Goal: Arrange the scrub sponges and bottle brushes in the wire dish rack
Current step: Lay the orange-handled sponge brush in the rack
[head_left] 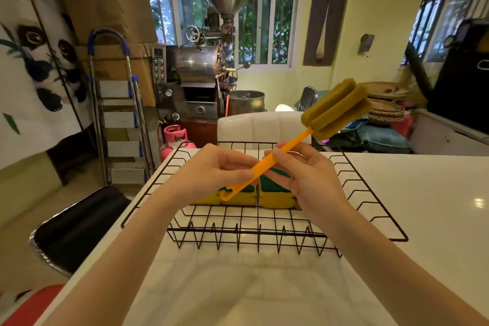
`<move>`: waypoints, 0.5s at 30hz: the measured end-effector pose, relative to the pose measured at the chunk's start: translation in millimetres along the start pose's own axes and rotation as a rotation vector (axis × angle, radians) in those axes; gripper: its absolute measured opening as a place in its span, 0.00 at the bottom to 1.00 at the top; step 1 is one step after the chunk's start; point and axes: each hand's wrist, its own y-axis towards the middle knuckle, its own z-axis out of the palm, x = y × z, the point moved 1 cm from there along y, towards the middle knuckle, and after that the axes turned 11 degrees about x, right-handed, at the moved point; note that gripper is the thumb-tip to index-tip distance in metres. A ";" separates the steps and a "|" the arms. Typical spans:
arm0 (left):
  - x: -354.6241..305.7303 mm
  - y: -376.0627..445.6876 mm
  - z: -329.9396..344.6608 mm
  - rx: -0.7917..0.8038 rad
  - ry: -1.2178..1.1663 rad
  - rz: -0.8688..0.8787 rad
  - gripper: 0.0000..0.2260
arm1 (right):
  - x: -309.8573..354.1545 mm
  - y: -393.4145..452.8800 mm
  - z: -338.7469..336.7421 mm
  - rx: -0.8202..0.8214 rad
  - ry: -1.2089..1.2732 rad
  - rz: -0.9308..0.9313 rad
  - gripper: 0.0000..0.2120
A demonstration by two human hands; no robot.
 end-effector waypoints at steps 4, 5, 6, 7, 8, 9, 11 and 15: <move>5.4 1.7 -2.1 -0.020 0.150 -0.008 0.11 | 0.5 -2.9 5.3 0.048 -0.235 0.067 0.06; 7.4 2.0 -3.1 -0.031 0.205 -0.021 0.11 | 2.1 -3.1 4.9 0.082 -0.436 0.118 0.09; 9.7 2.3 -4.3 -0.045 0.249 -0.035 0.11 | 5.0 -4.1 4.2 0.141 -0.655 0.176 0.12; 12.2 2.4 -5.8 -0.054 0.276 -0.049 0.11 | 8.8 -5.8 3.0 0.214 -0.840 0.225 0.14; 14.7 2.6 -7.3 -0.054 0.299 -0.065 0.10 | 14.3 -8.0 1.8 0.277 -0.968 0.243 0.14; 17.7 2.6 -8.9 -0.046 0.323 -0.082 0.10 | 21.4 -10.0 -0.7 0.320 -1.040 0.220 0.13; 23.8 3.0 -13.2 -0.013 0.381 -0.116 0.10 | 39.1 -14.1 -6.4 0.366 -1.127 0.073 0.12; 36.2 3.5 -20.8 0.073 0.411 -0.164 0.10 | 58.5 -6.1 -36.4 0.358 -1.521 -0.139 0.20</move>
